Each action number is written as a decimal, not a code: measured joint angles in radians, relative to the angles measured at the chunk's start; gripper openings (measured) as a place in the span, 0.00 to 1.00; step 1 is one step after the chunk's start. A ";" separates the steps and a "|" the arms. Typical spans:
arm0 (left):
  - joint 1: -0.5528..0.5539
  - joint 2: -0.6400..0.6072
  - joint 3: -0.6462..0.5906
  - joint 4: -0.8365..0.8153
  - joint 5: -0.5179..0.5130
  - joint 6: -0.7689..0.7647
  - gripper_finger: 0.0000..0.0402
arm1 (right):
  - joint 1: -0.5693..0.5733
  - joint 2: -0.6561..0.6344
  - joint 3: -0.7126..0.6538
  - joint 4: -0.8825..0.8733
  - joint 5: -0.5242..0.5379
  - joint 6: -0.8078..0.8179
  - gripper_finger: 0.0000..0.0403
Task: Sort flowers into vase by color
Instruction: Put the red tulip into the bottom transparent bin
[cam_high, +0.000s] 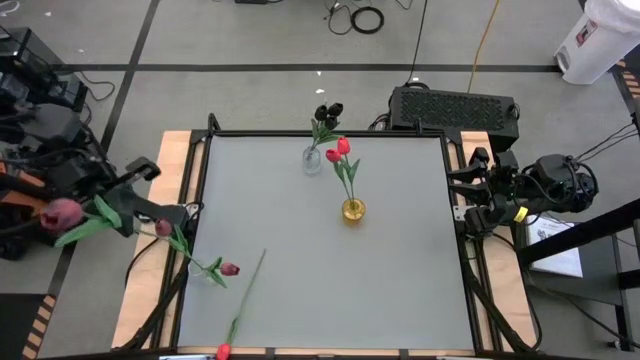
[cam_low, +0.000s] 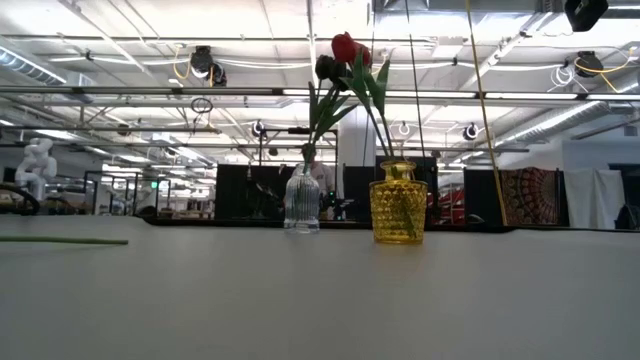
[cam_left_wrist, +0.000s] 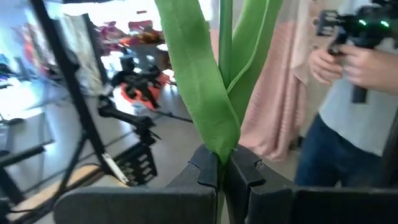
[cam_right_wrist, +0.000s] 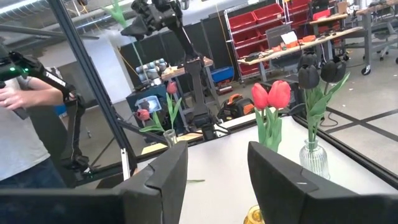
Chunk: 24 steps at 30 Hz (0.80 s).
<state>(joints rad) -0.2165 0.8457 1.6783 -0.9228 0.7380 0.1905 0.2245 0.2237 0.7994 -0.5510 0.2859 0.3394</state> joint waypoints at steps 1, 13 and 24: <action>0.000 0.007 0.000 -0.012 0.017 0.016 0.02 | 0.000 0.000 0.000 0.000 0.000 0.000 0.40; -0.024 0.065 -0.001 -0.037 0.164 0.089 0.02 | 0.000 0.000 0.000 0.000 0.000 0.000 0.40; -0.002 0.094 -0.001 -0.128 0.068 0.119 0.02 | 0.000 0.000 0.000 0.000 0.000 0.000 0.40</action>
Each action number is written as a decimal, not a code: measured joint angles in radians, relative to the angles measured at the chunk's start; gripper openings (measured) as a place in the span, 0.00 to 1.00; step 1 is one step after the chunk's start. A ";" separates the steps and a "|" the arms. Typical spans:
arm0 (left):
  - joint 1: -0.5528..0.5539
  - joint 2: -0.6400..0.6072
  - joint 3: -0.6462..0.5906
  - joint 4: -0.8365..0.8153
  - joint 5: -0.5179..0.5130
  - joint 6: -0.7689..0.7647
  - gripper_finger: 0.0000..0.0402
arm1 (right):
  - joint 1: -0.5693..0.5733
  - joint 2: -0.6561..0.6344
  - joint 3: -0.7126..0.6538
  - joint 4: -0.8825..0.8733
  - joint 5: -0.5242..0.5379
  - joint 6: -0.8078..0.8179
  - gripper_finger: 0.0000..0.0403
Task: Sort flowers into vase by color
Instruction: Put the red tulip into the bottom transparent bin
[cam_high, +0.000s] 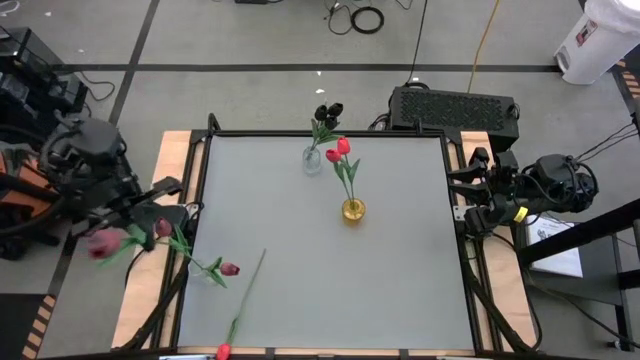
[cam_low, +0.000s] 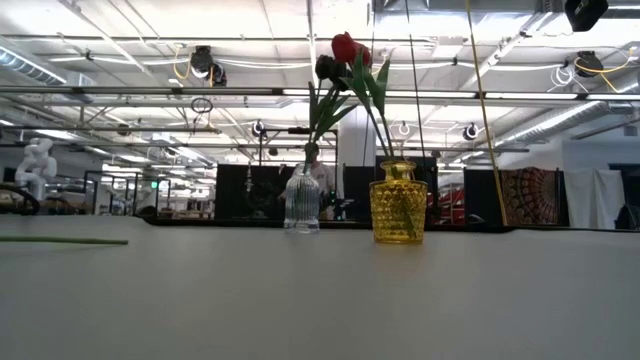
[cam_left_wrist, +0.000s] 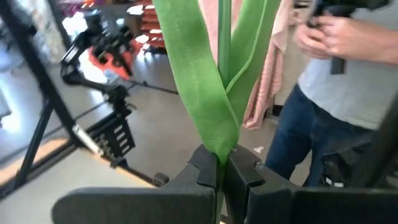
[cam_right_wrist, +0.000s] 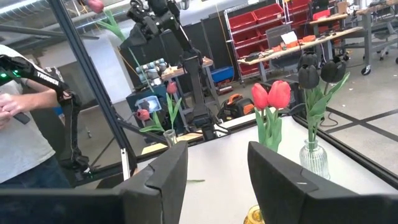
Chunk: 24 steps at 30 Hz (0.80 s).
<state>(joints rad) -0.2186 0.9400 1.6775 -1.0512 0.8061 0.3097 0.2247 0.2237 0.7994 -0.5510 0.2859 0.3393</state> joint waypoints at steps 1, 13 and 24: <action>0.008 0.002 0.000 -0.001 -0.004 -0.008 0.02 | 0.000 0.000 0.000 0.000 0.000 0.000 0.40; 0.097 -0.044 0.000 -0.099 -0.145 0.044 0.02 | 0.000 0.000 0.000 0.000 0.000 0.000 0.40; 0.128 -0.160 0.001 -0.056 -0.149 -0.014 0.02 | 0.000 0.000 0.000 0.000 0.000 0.000 0.40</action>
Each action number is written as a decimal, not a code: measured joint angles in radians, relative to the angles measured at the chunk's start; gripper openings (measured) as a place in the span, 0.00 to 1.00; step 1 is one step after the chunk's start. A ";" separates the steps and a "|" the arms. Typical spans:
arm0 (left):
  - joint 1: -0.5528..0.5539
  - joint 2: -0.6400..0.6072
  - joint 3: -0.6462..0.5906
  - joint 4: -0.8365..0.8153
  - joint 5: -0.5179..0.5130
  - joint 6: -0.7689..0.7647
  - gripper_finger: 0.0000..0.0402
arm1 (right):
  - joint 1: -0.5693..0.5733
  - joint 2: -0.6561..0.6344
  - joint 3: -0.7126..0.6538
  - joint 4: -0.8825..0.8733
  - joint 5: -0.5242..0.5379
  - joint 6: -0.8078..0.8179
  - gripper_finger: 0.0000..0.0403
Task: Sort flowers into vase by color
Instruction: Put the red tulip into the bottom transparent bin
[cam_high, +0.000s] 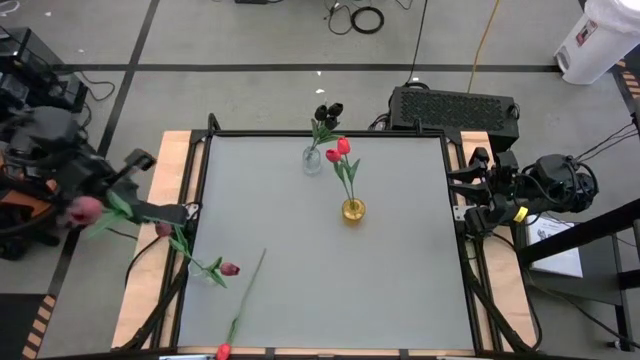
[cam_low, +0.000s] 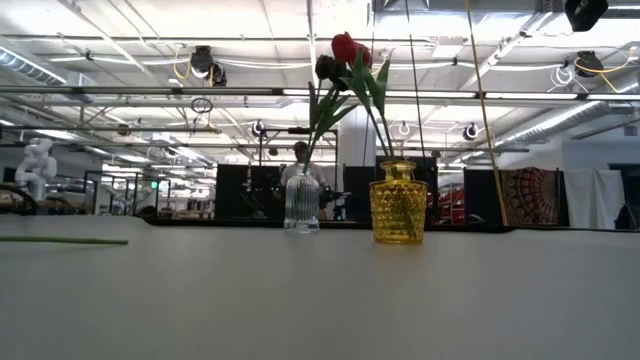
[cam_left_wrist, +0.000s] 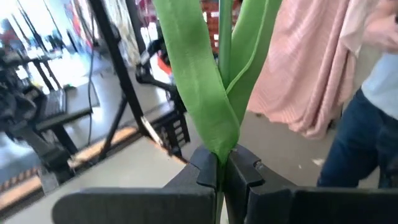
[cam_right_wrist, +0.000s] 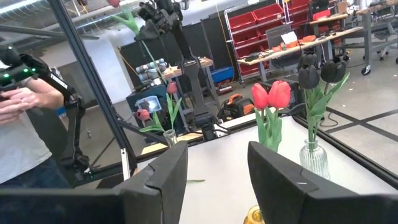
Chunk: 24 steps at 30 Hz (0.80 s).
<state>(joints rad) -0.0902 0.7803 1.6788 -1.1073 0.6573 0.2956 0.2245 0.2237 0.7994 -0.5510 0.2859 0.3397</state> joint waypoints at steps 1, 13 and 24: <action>-0.001 -0.010 0.000 0.009 0.000 -0.007 0.02 | 0.000 0.000 0.000 0.000 0.000 0.000 0.40; -0.001 -0.065 -0.139 0.252 0.015 -0.141 0.02 | 0.000 0.000 0.000 0.000 0.000 0.000 0.40; -0.001 -0.178 -0.382 0.440 0.018 -0.294 0.02 | 0.000 0.000 0.000 0.000 0.000 0.000 0.40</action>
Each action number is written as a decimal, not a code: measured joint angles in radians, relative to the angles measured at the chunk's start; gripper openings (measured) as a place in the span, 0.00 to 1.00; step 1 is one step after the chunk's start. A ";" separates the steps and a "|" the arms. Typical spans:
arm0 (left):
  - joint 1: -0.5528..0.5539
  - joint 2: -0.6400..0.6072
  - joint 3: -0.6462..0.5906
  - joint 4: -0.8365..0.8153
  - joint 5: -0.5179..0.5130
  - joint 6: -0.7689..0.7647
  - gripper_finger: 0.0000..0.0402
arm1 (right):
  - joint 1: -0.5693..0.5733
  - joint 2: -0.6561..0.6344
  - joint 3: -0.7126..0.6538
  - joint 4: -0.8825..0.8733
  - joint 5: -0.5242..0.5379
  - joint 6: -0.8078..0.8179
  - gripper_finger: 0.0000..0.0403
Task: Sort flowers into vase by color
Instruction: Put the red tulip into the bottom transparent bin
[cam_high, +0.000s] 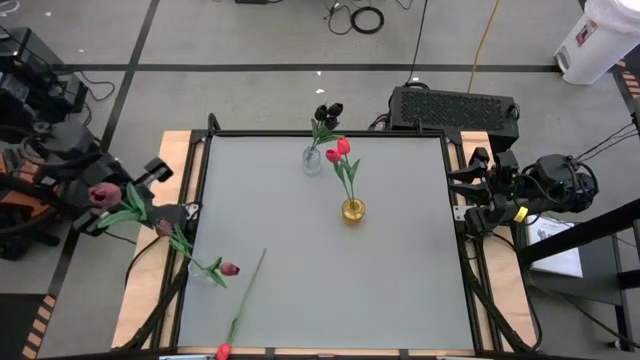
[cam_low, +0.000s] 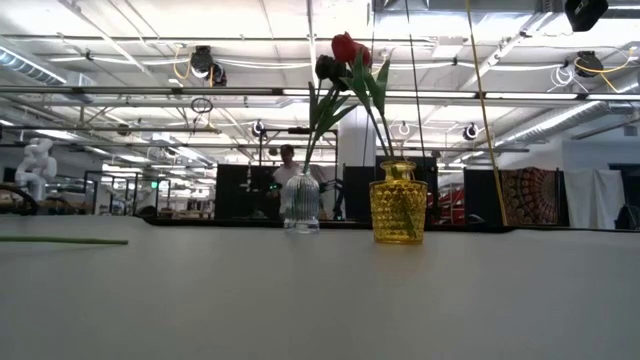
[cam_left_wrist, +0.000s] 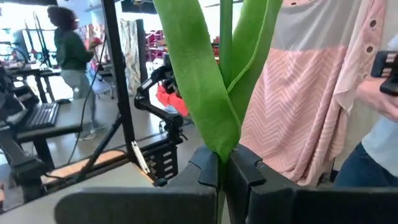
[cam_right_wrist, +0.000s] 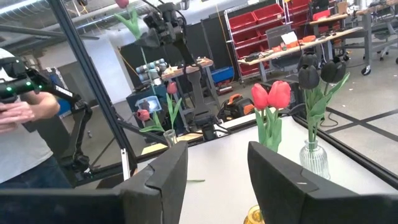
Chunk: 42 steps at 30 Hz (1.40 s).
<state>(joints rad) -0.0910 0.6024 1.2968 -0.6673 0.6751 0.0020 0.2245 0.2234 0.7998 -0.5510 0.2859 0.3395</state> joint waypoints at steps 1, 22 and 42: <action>0.000 -0.010 -0.019 0.009 -0.006 -0.019 0.02 | 0.000 0.000 0.000 0.000 0.000 0.000 0.40; 0.000 -0.179 -0.074 -0.178 -0.220 -0.126 0.02 | 0.000 0.000 0.000 0.000 0.000 0.000 0.40; 0.000 -0.178 -0.195 -0.195 -0.285 -0.176 0.02 | 0.000 0.000 0.000 0.000 0.000 0.000 0.40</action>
<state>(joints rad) -0.0910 0.4248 1.1016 -0.8625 0.3897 -0.1738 0.2247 0.2234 0.7998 -0.5510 0.2859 0.3393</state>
